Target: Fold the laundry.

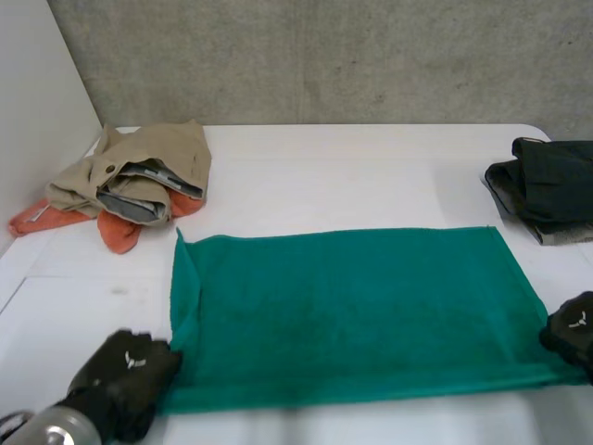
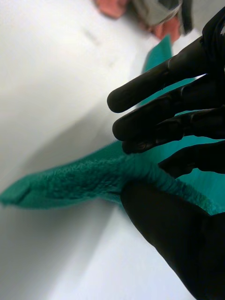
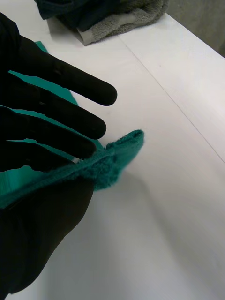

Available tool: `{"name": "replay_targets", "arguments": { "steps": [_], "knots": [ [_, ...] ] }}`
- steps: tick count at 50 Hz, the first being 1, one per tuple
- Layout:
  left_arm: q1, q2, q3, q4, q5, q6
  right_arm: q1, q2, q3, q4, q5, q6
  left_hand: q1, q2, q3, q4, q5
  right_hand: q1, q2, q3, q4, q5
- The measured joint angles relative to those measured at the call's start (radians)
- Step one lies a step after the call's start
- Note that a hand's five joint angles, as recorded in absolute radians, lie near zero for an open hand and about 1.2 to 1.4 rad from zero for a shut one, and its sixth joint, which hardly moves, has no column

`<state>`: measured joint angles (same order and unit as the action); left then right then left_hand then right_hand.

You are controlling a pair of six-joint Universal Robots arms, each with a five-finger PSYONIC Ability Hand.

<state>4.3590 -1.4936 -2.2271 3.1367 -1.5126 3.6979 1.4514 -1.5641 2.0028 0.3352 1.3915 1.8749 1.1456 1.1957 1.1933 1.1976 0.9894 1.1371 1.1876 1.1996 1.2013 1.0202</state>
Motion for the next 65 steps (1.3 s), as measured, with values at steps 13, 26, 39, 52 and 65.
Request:
{"name": "replay_targets", "arguments": {
  "steps": [13,26,39,52,65],
  "knots": [
    [-0.016,-0.328,0.506,0.369,0.000,0.049,0.196,0.279,-0.470,-0.255,0.107,0.265,0.000,0.003,0.001,0.004,0.000,0.000,0.000,0.000,0.000,0.000],
    [-0.033,-0.425,1.203,0.549,-0.002,0.082,0.247,0.281,-0.896,-0.753,0.155,0.531,0.000,0.004,0.002,0.004,0.010,0.000,0.000,0.000,0.000,0.000],
    [-0.033,-0.407,0.948,0.581,0.001,-0.010,0.254,0.299,-0.749,-0.772,0.145,0.547,0.000,0.006,0.004,0.004,0.012,0.000,0.000,0.001,0.000,0.000],
    [-0.041,-0.553,0.574,0.586,0.000,-0.013,0.249,0.444,-0.498,-0.618,0.131,0.508,0.000,0.006,0.004,0.004,0.012,0.000,0.000,0.001,0.001,0.000],
    [-0.041,-0.449,0.257,0.504,-0.012,-0.005,0.193,0.353,-0.206,-0.412,0.109,0.278,0.000,0.007,0.004,0.004,0.012,0.000,0.000,0.001,0.001,0.000]
  ]
}}
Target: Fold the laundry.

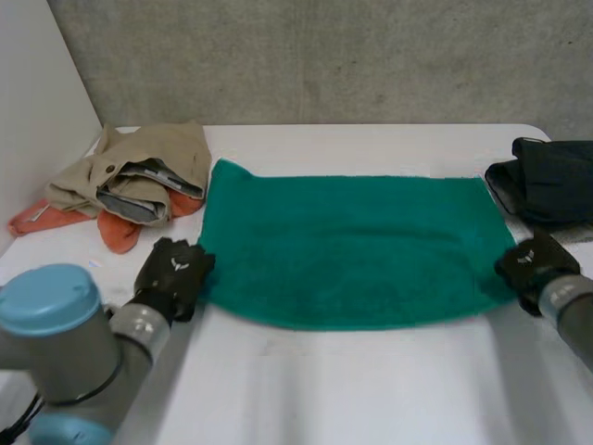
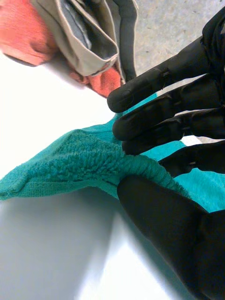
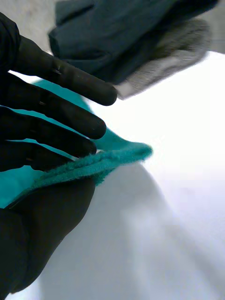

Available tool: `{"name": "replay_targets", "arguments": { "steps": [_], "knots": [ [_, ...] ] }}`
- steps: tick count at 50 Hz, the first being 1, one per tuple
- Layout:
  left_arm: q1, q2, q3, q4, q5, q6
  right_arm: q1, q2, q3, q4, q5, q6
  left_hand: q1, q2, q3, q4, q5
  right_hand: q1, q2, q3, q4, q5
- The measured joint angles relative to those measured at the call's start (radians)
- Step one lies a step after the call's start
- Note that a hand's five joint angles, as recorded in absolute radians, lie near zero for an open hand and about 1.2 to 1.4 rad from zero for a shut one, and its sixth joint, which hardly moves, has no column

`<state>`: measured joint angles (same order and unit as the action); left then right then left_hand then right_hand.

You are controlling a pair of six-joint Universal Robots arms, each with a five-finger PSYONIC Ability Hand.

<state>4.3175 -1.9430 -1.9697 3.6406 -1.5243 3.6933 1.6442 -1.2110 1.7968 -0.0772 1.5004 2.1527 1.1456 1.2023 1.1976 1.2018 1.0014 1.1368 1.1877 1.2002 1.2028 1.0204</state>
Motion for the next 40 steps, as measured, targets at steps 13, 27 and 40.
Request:
{"name": "replay_targets", "arguments": {
  "steps": [13,27,40],
  "knots": [
    [-0.045,0.408,-0.265,-0.534,-0.011,-0.012,-0.218,-0.352,0.169,0.450,-0.049,-0.281,0.000,0.000,0.000,0.000,0.000,0.000,0.000,0.000,0.000,0.000],
    [-0.050,0.252,-0.155,-0.259,-0.037,-0.007,-0.185,-0.190,0.121,0.233,-0.065,-0.191,-0.198,-0.232,-0.226,-0.219,-0.194,0.000,0.000,0.000,0.000,0.000],
    [-0.060,0.325,-0.175,-0.228,-0.062,-0.023,-0.137,-0.131,0.111,0.112,-0.037,-0.060,-0.575,-0.638,-0.632,-0.646,-0.624,0.000,0.000,0.000,0.000,0.000]
  ]
}}
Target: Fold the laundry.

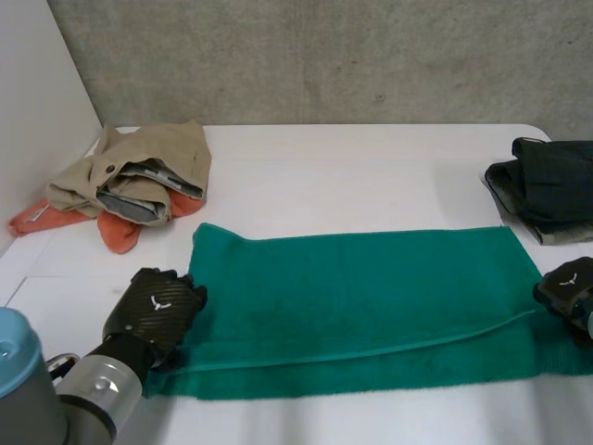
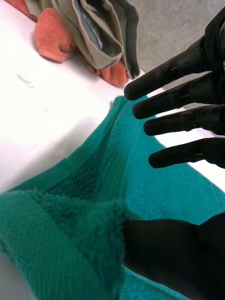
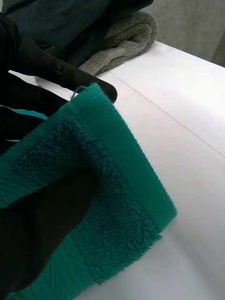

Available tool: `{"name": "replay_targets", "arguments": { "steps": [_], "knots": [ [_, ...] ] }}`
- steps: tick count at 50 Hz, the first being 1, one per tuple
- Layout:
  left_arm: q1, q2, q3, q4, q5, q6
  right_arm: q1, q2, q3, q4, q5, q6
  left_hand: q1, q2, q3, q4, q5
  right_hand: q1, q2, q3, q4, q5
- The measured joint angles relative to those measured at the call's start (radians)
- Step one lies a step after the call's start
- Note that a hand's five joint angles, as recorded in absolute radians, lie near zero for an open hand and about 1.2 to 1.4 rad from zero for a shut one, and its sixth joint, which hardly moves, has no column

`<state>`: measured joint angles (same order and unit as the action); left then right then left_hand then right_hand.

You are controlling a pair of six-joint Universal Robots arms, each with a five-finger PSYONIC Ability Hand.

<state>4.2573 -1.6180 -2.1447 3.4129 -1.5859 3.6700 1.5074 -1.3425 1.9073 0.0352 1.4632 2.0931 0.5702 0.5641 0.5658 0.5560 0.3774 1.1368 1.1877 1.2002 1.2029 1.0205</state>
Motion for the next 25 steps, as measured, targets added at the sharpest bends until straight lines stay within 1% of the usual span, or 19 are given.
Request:
{"name": "replay_targets", "arguments": {
  "steps": [7,11,16,20,22,23,24,25],
  "knots": [
    [0.000,0.079,-0.037,-0.074,-0.017,-0.076,0.010,0.001,0.006,-0.013,-0.002,0.013,-0.054,-0.049,-0.046,-0.054,-0.049,0.000,0.000,0.000,0.000,0.000],
    [-0.002,0.092,-0.049,-0.131,-0.033,-0.122,0.010,0.002,0.006,-0.020,-0.002,0.014,-0.055,-0.052,-0.048,-0.058,-0.053,0.000,0.000,0.000,0.000,0.000],
    [0.004,0.081,-0.060,-0.178,-0.050,-0.149,0.009,0.003,0.006,-0.029,-0.001,0.014,-0.045,-0.042,-0.039,-0.039,-0.035,0.000,0.000,0.000,0.000,0.000],
    [0.014,0.055,-0.069,-0.180,-0.058,-0.147,0.007,0.003,0.006,-0.037,0.000,0.013,0.164,0.145,0.141,0.155,0.157,0.000,0.000,0.000,0.000,0.000],
    [0.021,0.040,-0.073,-0.176,-0.061,-0.144,0.005,0.003,0.006,-0.041,0.001,0.013,0.347,0.326,0.310,0.322,0.320,0.000,0.000,0.000,0.000,0.000],
    [0.023,0.035,-0.074,-0.174,-0.063,-0.142,0.004,0.003,0.006,-0.042,0.002,0.013,0.523,0.490,0.485,0.499,0.494,0.000,0.000,0.000,0.000,0.000],
    [0.024,0.032,-0.075,-0.172,-0.064,-0.141,0.003,0.002,0.007,-0.042,0.002,0.013,0.579,0.572,0.566,0.573,0.564,0.000,0.000,0.000,0.000,0.000],
    [0.026,0.031,-0.076,-0.171,-0.066,-0.140,0.002,0.001,0.008,-0.041,0.003,0.013,0.580,0.607,0.599,0.615,0.589,0.000,0.000,0.000,0.000,0.000]
  ]
}}
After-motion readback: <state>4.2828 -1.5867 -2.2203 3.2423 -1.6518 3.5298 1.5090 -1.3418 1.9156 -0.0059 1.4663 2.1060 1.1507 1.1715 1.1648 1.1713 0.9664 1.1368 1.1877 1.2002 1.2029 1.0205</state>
